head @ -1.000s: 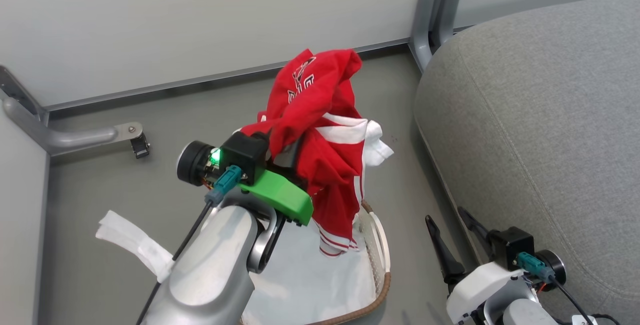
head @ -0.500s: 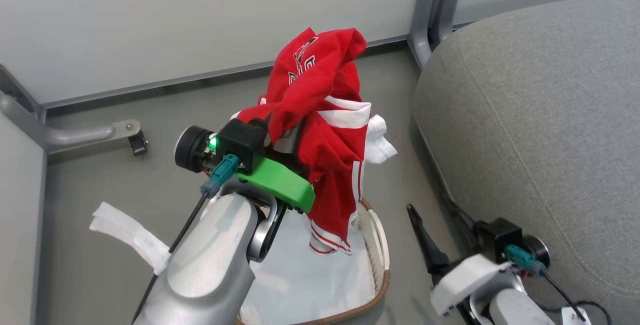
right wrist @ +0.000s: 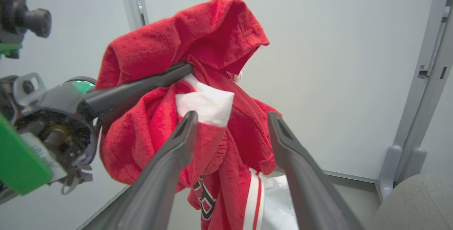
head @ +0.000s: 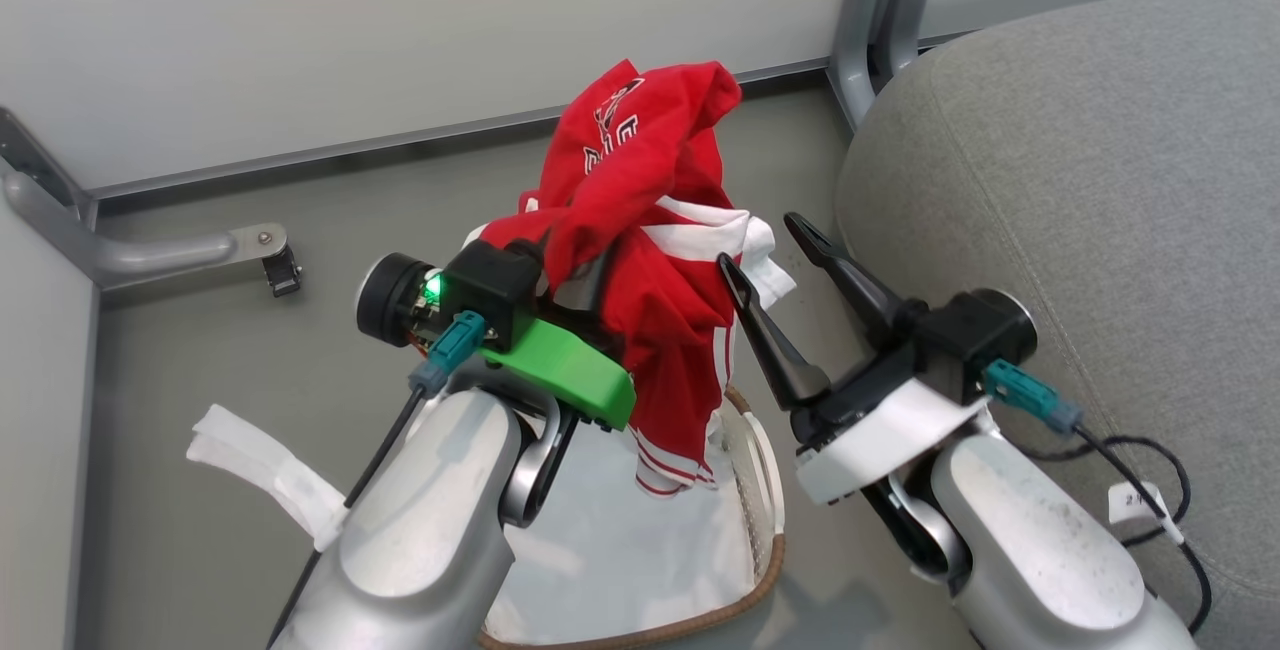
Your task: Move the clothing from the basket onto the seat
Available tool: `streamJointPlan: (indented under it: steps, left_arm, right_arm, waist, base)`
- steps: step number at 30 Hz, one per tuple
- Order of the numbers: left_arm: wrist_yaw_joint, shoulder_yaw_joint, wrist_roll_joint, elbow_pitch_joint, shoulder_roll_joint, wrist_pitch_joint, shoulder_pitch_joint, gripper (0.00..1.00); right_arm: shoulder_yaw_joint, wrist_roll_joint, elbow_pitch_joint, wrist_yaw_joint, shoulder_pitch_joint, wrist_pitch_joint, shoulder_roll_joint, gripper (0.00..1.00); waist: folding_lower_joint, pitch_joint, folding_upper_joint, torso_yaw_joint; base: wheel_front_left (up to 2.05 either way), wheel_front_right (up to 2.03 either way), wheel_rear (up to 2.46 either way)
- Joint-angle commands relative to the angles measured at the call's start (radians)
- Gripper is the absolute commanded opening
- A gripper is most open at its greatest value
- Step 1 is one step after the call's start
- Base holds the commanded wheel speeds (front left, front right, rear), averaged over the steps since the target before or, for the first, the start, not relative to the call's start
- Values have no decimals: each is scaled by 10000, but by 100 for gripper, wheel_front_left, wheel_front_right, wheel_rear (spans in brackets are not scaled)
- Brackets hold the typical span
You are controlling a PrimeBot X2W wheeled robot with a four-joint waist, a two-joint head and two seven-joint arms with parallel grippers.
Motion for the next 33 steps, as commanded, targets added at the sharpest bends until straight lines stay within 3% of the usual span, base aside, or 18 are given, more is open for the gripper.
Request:
streamJointPlan:
  steps: [1,17,33]
  left_arm:
    - [11,-54,-67,-42,26,-58,-123,0]
    - [-215,-956,-546,-268,23,-58,-289,0]
    - [-654,-1866,-1389,-211,23,-58,-122,0]
  right_arm:
    - [131,110,138,-5,-280,-12,-122,100]
    - [3594,1745,3025,-7,-2616,-9,-1282,100]
    - [4309,1998,3560,-7,-3222,-8,-1343,100]
  waist:
    - [1,12,0,23]
    - [1,20,0,356]
    - [1,-172,0,662]
  base:
    - [0,0,0]
    - [0,0,0]
    - [0,0,0]
